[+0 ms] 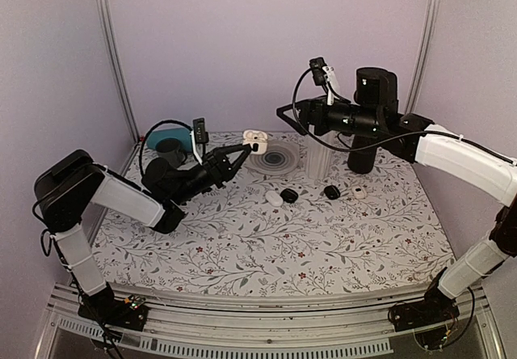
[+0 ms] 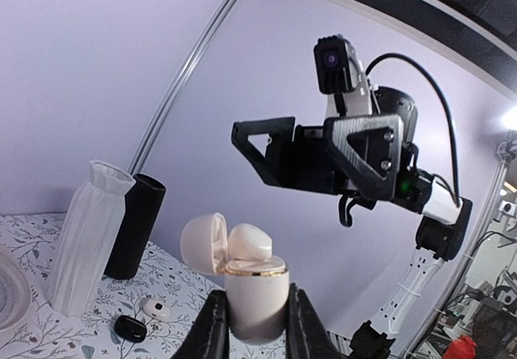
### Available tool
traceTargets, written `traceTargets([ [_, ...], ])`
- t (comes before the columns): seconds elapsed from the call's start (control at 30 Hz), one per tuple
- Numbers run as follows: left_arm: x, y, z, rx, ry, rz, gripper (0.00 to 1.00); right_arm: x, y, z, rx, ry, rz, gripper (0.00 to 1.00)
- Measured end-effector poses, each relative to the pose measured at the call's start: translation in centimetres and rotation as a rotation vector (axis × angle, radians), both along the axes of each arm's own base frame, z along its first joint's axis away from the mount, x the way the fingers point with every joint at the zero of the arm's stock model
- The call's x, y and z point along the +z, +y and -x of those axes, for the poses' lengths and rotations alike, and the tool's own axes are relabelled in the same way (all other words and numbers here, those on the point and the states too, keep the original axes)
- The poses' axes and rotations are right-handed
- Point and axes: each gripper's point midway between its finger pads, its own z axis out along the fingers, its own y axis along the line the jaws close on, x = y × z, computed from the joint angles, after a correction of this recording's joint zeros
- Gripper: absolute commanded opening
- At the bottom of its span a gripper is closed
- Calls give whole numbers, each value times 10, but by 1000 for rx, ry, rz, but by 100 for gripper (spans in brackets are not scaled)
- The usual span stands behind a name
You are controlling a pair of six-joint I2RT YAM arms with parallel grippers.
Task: Insert the wireless bluetooth earbuds into the charging case
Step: Pass from the left arm to the right
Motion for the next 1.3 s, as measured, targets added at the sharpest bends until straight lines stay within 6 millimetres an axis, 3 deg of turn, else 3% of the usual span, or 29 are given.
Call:
traceTargets([
  [0.2, 16, 2, 7, -27, -24, 24, 0, -28, 13, 33, 208, 47, -82, 73],
  [0.4, 39, 4, 12, -47, -59, 61, 0, -19, 21, 51, 334, 25, -172, 68],
  [0.57, 46, 4, 13, -53, -68, 74, 0, -15, 27, 54, 381, 24, -217, 62],
  [0.87, 53, 4, 13, -55, -80, 85, 0, -31, 39, 51, 424, 99, -241, 52],
  [1.3, 62, 2, 14, -66, -90, 104, 0, -21, 47, 52, 486, 106, -297, 41],
])
